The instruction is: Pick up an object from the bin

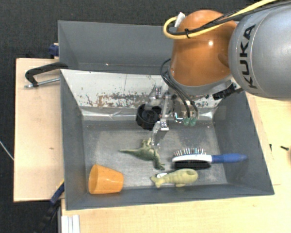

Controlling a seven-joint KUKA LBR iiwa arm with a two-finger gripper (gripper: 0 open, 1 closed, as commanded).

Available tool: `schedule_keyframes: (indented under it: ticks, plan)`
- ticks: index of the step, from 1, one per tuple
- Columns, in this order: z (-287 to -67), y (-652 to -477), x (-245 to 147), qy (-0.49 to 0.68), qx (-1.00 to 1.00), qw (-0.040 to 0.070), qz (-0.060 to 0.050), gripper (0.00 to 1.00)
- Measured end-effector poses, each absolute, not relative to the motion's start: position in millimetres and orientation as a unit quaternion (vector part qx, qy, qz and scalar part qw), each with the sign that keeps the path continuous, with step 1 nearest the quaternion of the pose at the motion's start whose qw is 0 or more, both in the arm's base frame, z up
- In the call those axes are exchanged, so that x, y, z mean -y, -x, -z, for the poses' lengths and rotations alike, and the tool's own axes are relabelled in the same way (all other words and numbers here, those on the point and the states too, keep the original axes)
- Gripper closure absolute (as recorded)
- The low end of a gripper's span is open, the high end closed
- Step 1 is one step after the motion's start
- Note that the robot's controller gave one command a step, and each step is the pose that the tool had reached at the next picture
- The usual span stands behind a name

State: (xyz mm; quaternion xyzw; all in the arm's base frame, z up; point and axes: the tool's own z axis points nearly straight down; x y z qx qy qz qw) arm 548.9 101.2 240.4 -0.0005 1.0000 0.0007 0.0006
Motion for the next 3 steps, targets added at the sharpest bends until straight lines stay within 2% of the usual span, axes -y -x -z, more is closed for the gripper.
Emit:
schedule_keyframes:
  ticks: [1,2,3]
  plan:
    - [-91,-581.0,-61,0.067,-0.998,0.003,-0.002,0.00]
    - [-89,-577.4,-60,0.067,-0.998,-0.006,-0.001,1.00]
    - [-224,-596.2,-49,0.096,-0.995,0.008,0.000,1.00]
